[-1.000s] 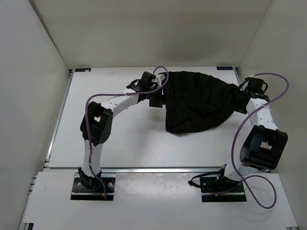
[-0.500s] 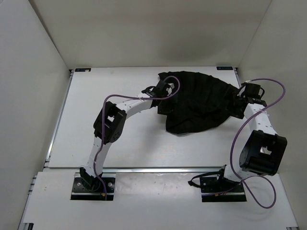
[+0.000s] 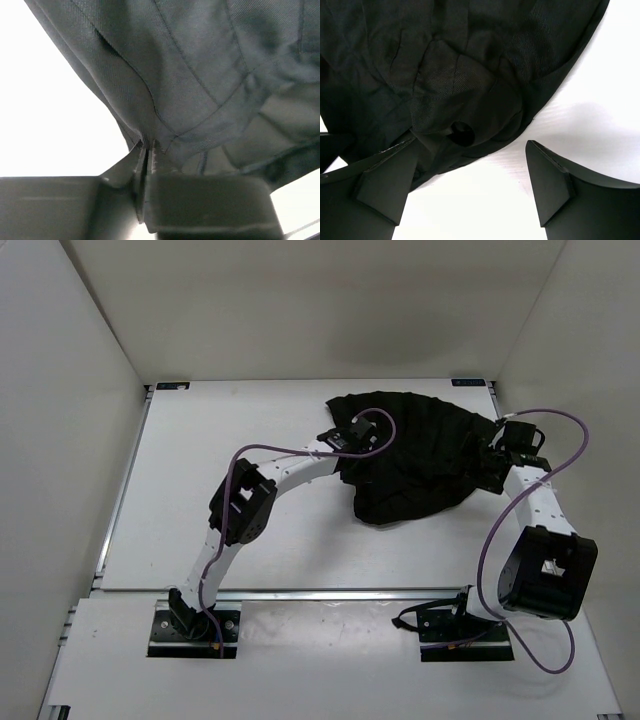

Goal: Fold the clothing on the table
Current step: Flatten the skirt out

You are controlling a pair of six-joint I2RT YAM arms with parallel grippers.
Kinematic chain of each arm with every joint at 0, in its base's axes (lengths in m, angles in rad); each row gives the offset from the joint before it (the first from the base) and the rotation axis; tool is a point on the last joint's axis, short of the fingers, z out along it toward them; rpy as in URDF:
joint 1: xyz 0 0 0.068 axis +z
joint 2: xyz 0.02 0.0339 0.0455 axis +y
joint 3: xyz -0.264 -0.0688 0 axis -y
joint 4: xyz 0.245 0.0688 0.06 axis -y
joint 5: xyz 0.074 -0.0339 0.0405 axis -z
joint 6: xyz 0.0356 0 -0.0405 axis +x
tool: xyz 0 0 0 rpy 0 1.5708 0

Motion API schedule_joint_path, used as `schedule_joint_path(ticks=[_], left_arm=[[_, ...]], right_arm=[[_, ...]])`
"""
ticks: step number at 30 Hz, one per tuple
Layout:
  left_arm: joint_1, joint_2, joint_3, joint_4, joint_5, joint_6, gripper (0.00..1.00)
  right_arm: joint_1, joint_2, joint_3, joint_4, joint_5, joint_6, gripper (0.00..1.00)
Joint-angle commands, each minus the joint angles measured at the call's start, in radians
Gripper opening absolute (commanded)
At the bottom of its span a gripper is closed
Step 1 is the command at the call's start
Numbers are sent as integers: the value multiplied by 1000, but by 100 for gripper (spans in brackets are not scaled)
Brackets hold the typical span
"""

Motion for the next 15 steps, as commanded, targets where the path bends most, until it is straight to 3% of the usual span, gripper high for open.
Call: schedule_joint_path(ticks=[1,2,8,15], left_arm=[[8,-26,-20,-38,-62,2,8],[10,-28,-24,-31,-57,-5,0],[48,-136,-130,-23,-72,-11,0],[146,-328,-461,145,26,-59,3]], right_arm=[[-3,-44,-8,33,4,-15,83],[0,-47,-15,34,2,-12,83],[20,-62,-31,42,-8,-13,81],[82,-61,-69,44,-28,-24,78]])
